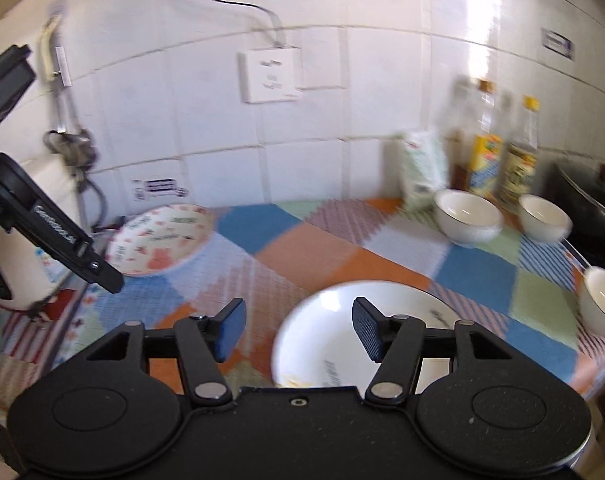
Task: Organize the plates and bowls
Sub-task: 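Move both grippers to the pink bunny plate and close on its rim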
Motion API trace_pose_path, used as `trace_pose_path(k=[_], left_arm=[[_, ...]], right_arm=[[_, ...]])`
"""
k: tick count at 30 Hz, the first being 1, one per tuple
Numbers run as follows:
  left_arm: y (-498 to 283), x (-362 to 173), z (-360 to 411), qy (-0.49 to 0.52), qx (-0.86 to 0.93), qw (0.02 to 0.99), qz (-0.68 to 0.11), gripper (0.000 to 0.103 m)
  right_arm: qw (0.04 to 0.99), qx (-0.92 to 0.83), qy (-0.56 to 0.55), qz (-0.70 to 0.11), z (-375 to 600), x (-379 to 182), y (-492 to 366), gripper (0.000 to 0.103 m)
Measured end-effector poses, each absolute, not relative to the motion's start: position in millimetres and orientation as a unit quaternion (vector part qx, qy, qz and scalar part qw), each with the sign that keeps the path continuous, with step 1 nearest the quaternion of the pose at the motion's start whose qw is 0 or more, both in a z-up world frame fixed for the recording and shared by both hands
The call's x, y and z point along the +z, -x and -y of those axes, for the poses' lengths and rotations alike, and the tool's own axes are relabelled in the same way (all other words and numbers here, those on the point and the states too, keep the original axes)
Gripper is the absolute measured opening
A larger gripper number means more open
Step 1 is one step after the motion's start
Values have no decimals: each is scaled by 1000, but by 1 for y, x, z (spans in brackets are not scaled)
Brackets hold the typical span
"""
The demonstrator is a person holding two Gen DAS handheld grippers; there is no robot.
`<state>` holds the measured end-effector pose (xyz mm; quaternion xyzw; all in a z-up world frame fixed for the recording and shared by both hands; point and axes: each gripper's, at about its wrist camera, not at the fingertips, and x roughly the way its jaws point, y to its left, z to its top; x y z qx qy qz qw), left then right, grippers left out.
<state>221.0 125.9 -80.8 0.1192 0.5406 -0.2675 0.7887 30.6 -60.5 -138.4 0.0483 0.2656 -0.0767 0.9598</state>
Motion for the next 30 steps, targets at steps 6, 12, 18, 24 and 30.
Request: trace_pose_path(k=[6,12,18,24,30], left_arm=[[-233,-82,-158,-107,-239,801,-538,39],[-255,-89,-182,-100,-205,814,-535,45],[-286,-101,-200,-70,-162,828,-532,53],[-311,-123,-205,-40,-144,845,-513,65],[-341,-159,-204,0,-118,846,-520,65]], right_arm=[[963,-32,-37,-264,30,-133,-58,65],[965,6,-32,-260,12,-136,-92,73],[961,33,-34,-271,2,-152,-134,74],[954,64,-53,-287,7,-168,-189,74],[942,62,-130,-305,25,-195,-232,74]])
